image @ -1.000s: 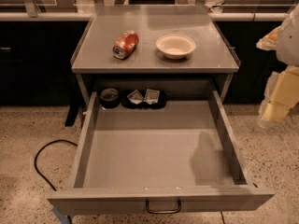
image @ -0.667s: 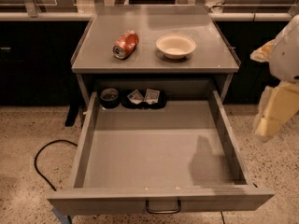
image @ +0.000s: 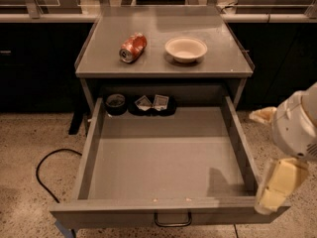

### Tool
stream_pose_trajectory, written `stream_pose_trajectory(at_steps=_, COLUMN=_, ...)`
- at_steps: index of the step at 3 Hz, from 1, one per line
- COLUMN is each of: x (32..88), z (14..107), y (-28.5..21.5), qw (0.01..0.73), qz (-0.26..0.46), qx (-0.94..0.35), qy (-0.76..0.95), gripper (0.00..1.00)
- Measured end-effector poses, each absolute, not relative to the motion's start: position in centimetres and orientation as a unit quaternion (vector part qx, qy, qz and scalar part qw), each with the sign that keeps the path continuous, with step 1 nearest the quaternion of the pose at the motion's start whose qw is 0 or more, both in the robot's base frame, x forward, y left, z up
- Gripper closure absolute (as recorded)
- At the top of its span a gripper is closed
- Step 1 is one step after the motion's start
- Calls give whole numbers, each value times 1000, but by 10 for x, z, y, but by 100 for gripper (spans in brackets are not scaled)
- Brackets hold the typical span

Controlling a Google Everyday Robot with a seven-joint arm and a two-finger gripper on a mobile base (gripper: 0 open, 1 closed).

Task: Close top drawer

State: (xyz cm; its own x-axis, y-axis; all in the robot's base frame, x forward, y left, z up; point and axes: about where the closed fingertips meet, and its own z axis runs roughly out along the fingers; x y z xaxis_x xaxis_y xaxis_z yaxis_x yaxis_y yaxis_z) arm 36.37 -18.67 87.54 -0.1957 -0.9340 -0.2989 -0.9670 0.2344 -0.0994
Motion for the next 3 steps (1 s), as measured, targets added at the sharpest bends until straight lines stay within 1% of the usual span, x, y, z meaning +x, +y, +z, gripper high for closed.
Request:
stream_pose_trajectory(at_steps=1, x=342, z=839, y=-190, qw=128, qz=91, qx=-608, qy=778, gripper=0)
stream_pose_trajectory(at_steps=2, x=342, z=839, y=-190, qw=128, qz=91, qx=-608, qy=778, gripper=0)
stream_pose_trajectory(at_steps=3, x=325, z=827, y=-189, qw=121, qz=101, qx=-606, qy=779, gripper=0)
